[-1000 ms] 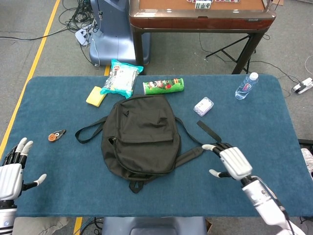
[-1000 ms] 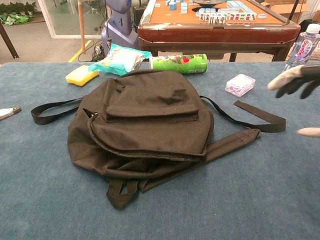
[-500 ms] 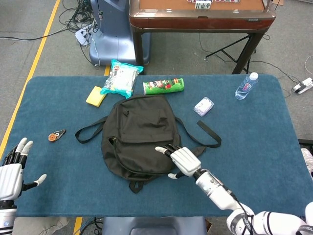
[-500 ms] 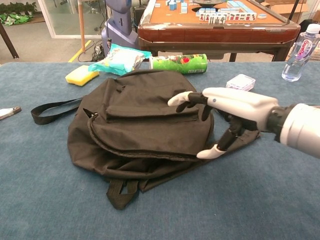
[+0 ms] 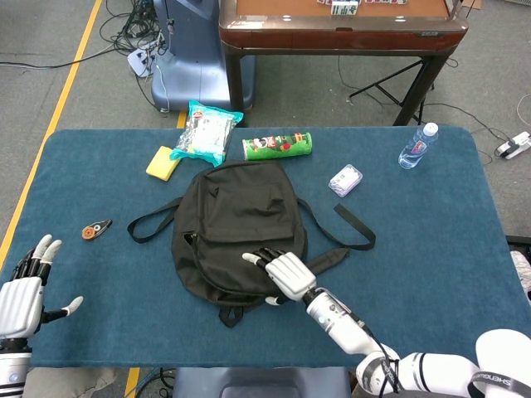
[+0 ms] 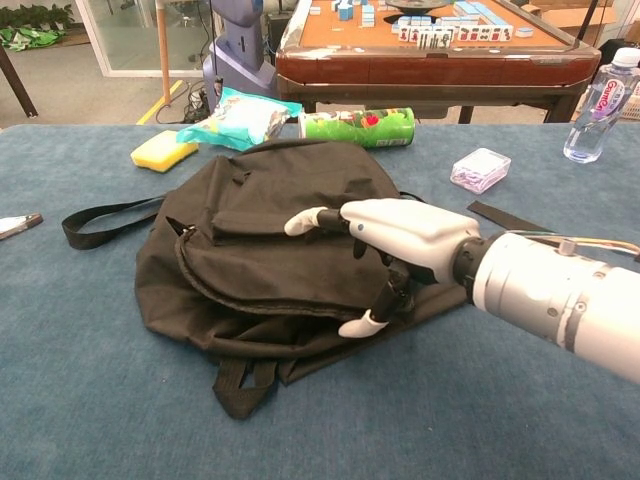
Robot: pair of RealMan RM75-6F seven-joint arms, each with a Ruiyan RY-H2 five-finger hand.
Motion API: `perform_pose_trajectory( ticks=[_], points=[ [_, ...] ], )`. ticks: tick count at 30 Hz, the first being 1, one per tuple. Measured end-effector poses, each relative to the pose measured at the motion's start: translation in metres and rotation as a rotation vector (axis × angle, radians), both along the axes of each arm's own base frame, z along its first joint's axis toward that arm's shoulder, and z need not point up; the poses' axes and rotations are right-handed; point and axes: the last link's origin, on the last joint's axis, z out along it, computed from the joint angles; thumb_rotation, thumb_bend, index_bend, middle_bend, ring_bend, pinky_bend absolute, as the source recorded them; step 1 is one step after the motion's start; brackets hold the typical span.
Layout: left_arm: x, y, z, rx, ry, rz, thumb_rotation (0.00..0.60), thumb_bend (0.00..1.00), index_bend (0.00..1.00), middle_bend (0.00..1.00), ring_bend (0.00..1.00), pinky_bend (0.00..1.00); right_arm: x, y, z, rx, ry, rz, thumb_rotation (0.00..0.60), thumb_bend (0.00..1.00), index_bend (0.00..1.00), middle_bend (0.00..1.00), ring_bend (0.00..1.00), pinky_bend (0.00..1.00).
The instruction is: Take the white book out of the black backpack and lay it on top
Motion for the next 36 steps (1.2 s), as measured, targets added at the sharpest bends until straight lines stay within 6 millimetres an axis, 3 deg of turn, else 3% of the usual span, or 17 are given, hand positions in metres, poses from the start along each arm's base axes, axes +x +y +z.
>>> perform_pose_trajectory(
  ticks=[5, 15, 22, 29, 36],
  points=[
    [-0.001, -0.001, 0.001, 0.0, -0.003, 0.001, 0.6, 0.11, 0.0, 0.0, 0.0, 0.09, 0.003, -0.008, 0.004, -0.018, -0.021, -0.023, 0.6, 0.46, 0.12, 0.21, 0.12, 0.28],
    [-0.001, 0.0, 0.002, 0.002, -0.01, -0.003, 0.6, 0.11, 0.0, 0.0, 0.0, 0.09, 0.005, -0.029, 0.01, -0.032, -0.044, -0.096, 0.6, 0.62, 0.26, 0.28, 0.2, 0.3],
    [-0.004, -0.001, 0.004, 0.007, -0.01, 0.002, 0.6, 0.11, 0.0, 0.0, 0.0, 0.09, 0.016, -0.034, -0.001, 0.012, -0.046, -0.121, 0.6, 0.86, 0.56, 0.39, 0.29, 0.38],
    [0.002, 0.01, 0.006, 0.004, -0.038, -0.05, 0.6, 0.11, 0.0, 0.0, 0.05, 0.09, 0.024, -0.051, 0.005, -0.019, -0.127, -0.18, 0.6, 0.89, 0.68, 0.47, 0.37, 0.44],
    [0.029, 0.031, 0.005, -0.001, -0.073, -0.217, 0.6, 0.11, 0.19, 0.16, 0.2, 0.17, 0.025, -0.076, 0.021, -0.097, -0.214, -0.258, 0.6, 0.89, 0.68, 0.47, 0.38, 0.45]
  ],
)
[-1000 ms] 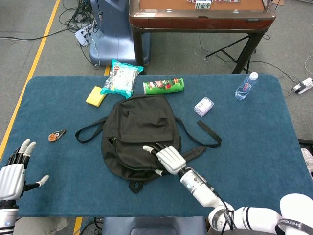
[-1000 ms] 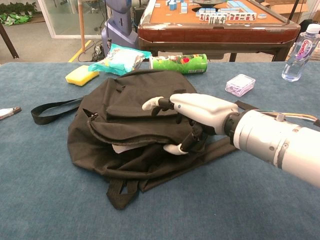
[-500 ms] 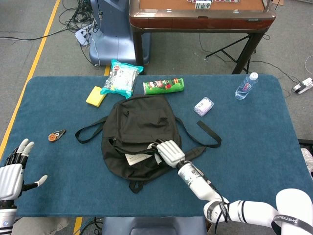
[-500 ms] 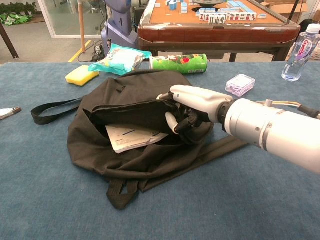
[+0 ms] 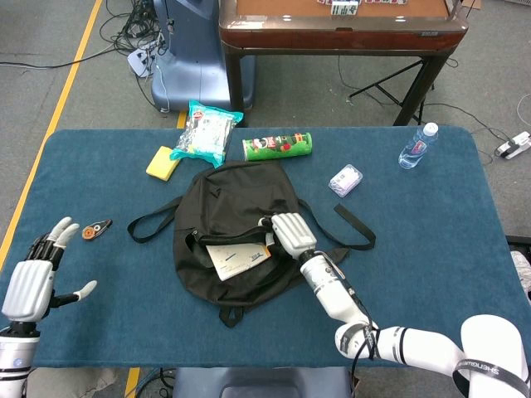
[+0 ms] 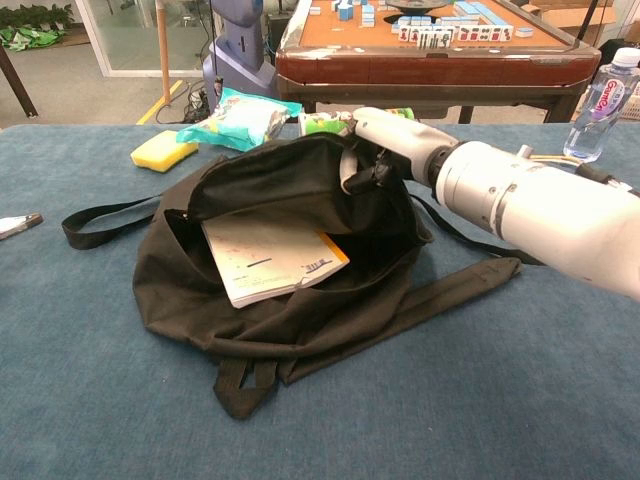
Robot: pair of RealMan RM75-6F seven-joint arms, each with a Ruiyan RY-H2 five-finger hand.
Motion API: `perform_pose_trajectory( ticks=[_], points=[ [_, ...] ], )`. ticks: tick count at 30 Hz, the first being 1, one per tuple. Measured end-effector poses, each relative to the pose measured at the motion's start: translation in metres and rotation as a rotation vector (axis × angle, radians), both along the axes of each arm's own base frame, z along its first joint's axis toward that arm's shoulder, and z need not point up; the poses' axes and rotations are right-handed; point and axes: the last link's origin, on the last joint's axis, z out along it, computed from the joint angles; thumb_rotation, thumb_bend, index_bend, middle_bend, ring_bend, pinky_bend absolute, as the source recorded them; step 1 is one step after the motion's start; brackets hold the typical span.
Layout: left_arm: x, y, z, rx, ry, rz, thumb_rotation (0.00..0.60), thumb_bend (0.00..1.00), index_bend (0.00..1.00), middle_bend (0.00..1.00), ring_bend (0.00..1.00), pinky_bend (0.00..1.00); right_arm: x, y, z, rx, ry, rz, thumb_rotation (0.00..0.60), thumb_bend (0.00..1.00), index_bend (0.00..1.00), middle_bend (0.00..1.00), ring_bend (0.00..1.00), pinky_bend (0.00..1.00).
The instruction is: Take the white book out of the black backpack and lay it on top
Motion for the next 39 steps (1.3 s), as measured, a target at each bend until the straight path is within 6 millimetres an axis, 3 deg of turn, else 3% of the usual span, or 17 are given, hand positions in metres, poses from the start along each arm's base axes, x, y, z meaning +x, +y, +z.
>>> perform_pose_trajectory(
  ticks=[7, 14, 20, 32, 39],
  points=[
    [0.048, 0.021, -0.019, -0.06, -0.011, -0.273, 0.6, 0.11, 0.37, 0.37, 0.37, 0.33, -0.001, -0.021, 0.003, -0.038, -0.051, -0.081, 0.6, 0.89, 0.68, 0.47, 0.38, 0.46],
    [0.102, 0.05, -0.06, -0.153, -0.061, -0.521, 0.6, 0.11, 0.45, 0.49, 0.46, 0.46, 0.011, -0.04, 0.006, -0.084, -0.087, -0.121, 0.6, 0.89, 0.68, 0.47, 0.38, 0.46],
    [0.133, 0.071, -0.101, -0.243, -0.059, -0.628, 0.6, 0.11, 0.47, 0.52, 0.48, 0.5, 0.019, -0.044, 0.006, -0.086, -0.087, -0.125, 0.6, 0.89, 0.68, 0.47, 0.38, 0.46],
    [0.143, 0.104, -0.168, -0.266, 0.067, -0.622, 0.6, 0.11, 0.49, 0.54, 0.49, 0.53, 0.023, -0.047, 0.009, -0.101, -0.08, -0.128, 0.6, 0.89, 0.68, 0.47, 0.38, 0.46],
    [0.149, 0.111, -0.202, -0.261, 0.103, -0.605, 0.6, 0.11, 0.48, 0.54, 0.49, 0.53, 0.028, -0.051, 0.008, -0.097, -0.097, -0.142, 0.6, 0.89, 0.68, 0.47, 0.38, 0.46]
  ],
)
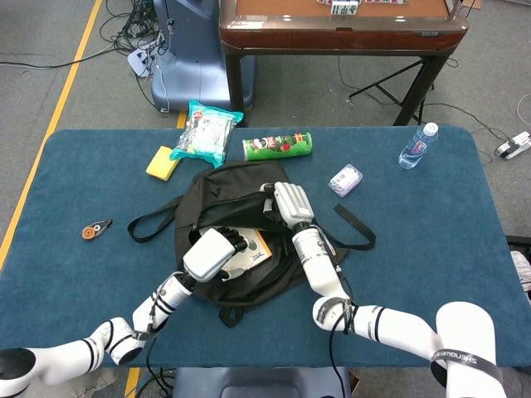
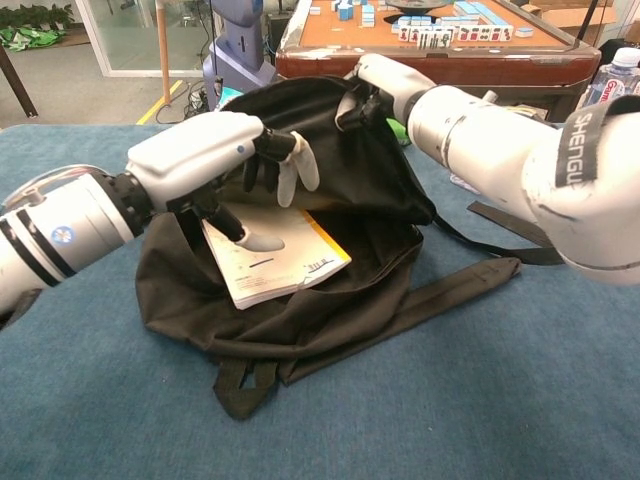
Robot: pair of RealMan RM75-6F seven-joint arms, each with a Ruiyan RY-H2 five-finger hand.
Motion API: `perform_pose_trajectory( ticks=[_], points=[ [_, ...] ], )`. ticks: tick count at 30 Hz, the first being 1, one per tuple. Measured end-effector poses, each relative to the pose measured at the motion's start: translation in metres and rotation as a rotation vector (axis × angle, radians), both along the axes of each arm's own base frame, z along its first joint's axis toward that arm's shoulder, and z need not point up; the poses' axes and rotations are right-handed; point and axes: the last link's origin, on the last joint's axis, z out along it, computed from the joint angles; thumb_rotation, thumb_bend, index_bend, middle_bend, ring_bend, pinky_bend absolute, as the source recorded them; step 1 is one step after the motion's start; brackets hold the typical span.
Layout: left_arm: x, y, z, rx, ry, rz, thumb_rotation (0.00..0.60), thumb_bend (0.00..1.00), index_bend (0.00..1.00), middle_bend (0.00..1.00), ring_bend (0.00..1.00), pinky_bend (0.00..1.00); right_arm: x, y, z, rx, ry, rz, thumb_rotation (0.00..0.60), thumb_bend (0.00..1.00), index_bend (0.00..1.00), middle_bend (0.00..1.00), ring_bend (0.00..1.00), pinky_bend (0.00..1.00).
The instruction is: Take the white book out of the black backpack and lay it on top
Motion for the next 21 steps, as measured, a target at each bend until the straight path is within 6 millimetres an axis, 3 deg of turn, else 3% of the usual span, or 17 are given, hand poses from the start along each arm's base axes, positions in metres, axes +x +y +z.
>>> perform_pose_trajectory(
  ticks=[6, 10, 16, 21],
  points=[
    [0.003, 0.003, -0.022, 0.046, 0.038, 0.015, 0.6, 0.11, 0.47, 0.53, 0.49, 0.53, -0.001, 0.001, -0.002, 0.003, 0.01, 0.002, 0.6, 0.89, 0.68, 0.47, 0.38, 0.46],
    [0.004, 0.001, -0.032, 0.047, 0.061, 0.037, 0.6, 0.11, 0.41, 0.51, 0.47, 0.53, -0.004, 0.0, -0.001, -0.004, 0.013, -0.006, 0.6, 0.89, 0.68, 0.47, 0.38, 0.46],
    [0.0, -0.014, -0.04, 0.026, 0.109, 0.035, 0.6, 0.11, 0.29, 0.42, 0.4, 0.49, -0.011, -0.007, 0.002, -0.023, 0.015, -0.034, 0.6, 0.89, 0.68, 0.46, 0.38, 0.46],
    [-0.007, -0.026, -0.042, 0.034, 0.127, 0.046, 0.6, 0.11, 0.25, 0.41, 0.39, 0.47, -0.018, -0.014, -0.001, -0.027, 0.015, -0.073, 0.6, 0.89, 0.68, 0.46, 0.38, 0.46]
  ],
)
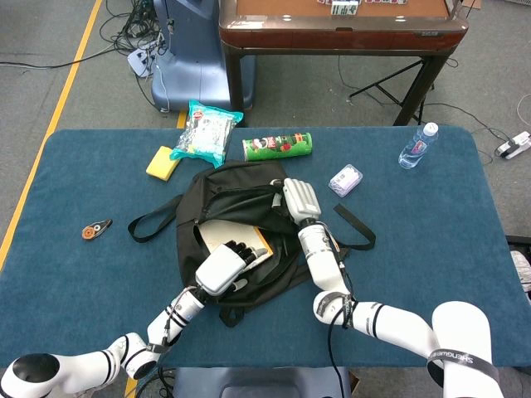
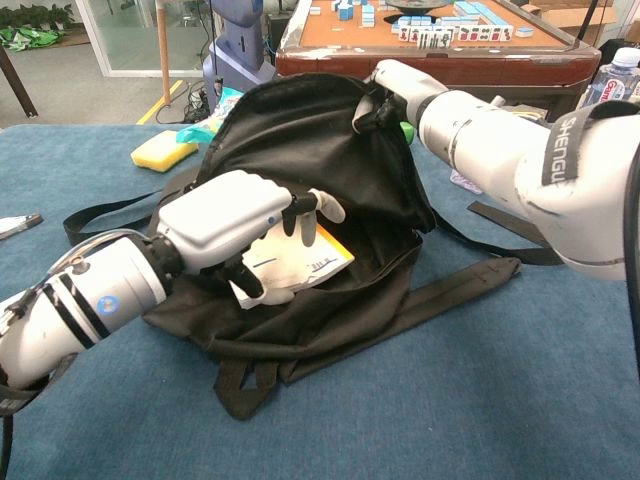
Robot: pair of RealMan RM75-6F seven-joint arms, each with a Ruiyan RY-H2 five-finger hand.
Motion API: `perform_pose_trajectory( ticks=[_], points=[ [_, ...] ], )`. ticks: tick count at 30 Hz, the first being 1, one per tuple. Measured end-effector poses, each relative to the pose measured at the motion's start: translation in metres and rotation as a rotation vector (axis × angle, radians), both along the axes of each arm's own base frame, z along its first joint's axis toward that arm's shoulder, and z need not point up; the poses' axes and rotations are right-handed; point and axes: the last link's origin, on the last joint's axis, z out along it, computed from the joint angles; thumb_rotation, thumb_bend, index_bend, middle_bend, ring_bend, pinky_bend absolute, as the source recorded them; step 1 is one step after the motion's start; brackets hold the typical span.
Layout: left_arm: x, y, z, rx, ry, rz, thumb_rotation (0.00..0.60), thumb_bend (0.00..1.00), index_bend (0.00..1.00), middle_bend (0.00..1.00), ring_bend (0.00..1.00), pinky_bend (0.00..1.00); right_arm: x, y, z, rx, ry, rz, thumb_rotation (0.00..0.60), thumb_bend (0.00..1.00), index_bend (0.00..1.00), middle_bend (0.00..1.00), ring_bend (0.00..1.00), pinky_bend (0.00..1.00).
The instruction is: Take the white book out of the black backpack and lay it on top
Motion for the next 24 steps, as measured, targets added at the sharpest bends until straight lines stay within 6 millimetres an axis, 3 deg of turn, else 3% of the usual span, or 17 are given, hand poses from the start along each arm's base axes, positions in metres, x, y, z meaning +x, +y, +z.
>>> perform_pose_trajectory(
  ticks=[10, 17, 24],
  points=[
    [-0.013, -0.02, -0.001, -0.017, 0.026, 0.023, 0.6, 0.11, 0.17, 0.34, 0.33, 0.41, -0.011, -0.005, -0.012, 0.0, 0.015, -0.047, 0.6, 0.89, 0.68, 0.46, 0.38, 0.46],
    [-0.013, -0.034, 0.01, -0.037, 0.034, 0.005, 0.6, 0.11, 0.15, 0.32, 0.32, 0.4, -0.01, -0.002, -0.015, 0.01, 0.007, -0.036, 0.6, 0.88, 0.68, 0.45, 0.38, 0.46],
    [0.0, -0.014, 0.026, 0.035, -0.044, 0.051, 0.6, 0.11, 0.19, 0.32, 0.32, 0.4, -0.004, 0.003, -0.011, 0.01, -0.013, -0.011, 0.6, 0.88, 0.68, 0.45, 0.38, 0.46]
  ],
)
